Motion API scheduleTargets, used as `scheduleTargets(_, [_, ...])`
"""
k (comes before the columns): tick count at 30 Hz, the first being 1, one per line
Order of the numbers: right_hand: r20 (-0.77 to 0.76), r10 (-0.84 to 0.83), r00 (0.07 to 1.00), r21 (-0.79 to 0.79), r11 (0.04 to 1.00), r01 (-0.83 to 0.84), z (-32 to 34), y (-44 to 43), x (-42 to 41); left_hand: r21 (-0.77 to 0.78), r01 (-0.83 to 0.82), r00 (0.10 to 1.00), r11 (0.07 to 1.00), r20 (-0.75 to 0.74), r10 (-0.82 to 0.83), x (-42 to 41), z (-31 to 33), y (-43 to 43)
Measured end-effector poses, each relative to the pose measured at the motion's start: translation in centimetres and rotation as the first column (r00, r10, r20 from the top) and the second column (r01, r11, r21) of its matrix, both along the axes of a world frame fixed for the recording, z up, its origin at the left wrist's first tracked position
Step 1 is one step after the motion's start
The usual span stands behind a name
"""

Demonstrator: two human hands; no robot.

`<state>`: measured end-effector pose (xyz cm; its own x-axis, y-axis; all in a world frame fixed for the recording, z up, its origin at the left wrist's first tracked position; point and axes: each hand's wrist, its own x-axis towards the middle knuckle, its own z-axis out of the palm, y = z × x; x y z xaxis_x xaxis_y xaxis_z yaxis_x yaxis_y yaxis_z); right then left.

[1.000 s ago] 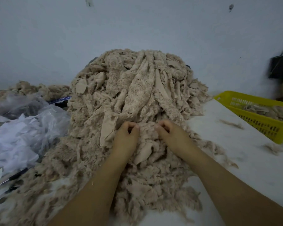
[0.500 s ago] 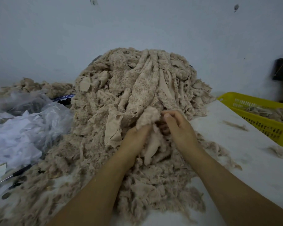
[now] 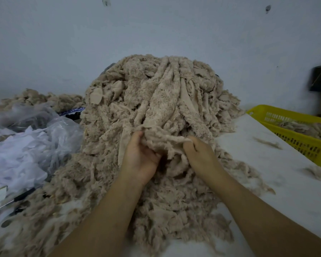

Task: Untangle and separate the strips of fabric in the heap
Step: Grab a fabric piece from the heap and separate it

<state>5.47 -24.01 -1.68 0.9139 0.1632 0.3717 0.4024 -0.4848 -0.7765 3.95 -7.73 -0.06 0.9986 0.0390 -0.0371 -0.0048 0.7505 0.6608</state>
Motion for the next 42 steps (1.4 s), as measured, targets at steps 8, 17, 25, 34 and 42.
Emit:
scheduleTargets(8, [-0.001,-0.152,0.988,0.197,0.969,0.149,0.2,-0.3,0.7,-0.116,0.030,0.999,0.993,-0.038,-0.035,0.0,0.4,0.3])
scheduleTargets(17, [-0.206,-0.165,0.965,0.573,0.779,0.255,0.7,-1.1,1.2,-0.332,-0.078,0.997,0.940,-0.027,0.073,0.5,0.3,1.3])
scheduleTargets(25, [-0.129,-0.106,0.986,0.373,0.916,0.147,0.6,0.2,0.4,0.670,-0.029,0.979,0.742,0.167,-0.113,-0.4,-0.8,-1.4])
scheduleTargets(34, [-0.062,-0.129,0.990,0.359,0.922,0.142,0.3,0.0,0.7,0.626,0.017,0.996,0.780,0.062,-0.071,-0.9,-0.6,-1.3])
scheduleTargets(42, [-0.100,0.187,0.977,0.199,0.966,-0.164,0.2,0.9,-0.4,0.695,-0.166,0.985,0.699,0.079,0.156,-0.8,-0.6,-1.8])
